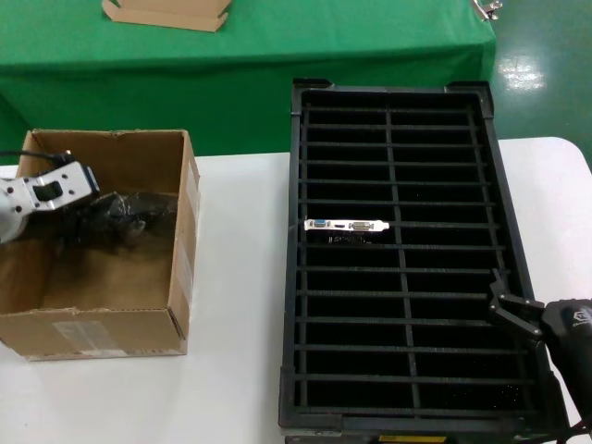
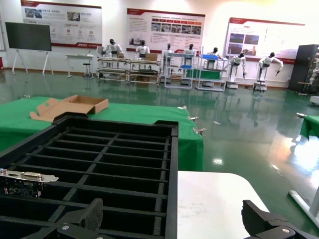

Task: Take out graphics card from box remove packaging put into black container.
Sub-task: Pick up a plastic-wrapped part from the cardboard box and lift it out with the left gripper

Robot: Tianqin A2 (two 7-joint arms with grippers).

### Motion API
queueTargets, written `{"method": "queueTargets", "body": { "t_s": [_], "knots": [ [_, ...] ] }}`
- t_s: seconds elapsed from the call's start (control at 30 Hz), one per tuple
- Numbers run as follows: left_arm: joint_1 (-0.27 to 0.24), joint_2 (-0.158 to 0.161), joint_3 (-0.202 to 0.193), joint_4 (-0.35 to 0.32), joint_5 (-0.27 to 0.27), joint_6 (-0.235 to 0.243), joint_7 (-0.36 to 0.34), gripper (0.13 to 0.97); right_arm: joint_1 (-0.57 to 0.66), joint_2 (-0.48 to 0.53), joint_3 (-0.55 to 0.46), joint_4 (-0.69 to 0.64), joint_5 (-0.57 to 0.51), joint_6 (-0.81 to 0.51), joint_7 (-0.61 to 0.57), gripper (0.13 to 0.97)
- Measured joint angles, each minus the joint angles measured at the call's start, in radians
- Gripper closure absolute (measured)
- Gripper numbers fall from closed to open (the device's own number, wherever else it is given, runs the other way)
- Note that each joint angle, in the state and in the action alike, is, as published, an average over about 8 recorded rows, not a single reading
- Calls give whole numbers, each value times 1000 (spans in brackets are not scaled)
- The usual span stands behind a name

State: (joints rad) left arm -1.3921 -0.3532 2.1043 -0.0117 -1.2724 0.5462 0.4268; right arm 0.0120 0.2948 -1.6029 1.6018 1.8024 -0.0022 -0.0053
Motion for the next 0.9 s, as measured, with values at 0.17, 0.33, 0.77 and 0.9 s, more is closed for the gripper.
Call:
{"method": "queueTargets", "body": {
  "t_s": [0.17, 0.33, 0.77, 0.9],
  "knots": [
    [-22, -14, -18, -13, -14, 19, 4, 957, 0, 0, 0, 0, 0, 0, 0, 129],
    [-9, -48, -16, -107, 2, 49, -60, 957, 0, 0, 0, 0, 0, 0, 0, 129],
    [196, -241, 3, -699, 224, 165, -505, 957, 0, 0, 0, 0, 0, 0, 0, 129],
    [271, -300, -34, -897, 307, 205, -631, 958, 0, 0, 0, 0, 0, 0, 0, 129]
  ]
}}
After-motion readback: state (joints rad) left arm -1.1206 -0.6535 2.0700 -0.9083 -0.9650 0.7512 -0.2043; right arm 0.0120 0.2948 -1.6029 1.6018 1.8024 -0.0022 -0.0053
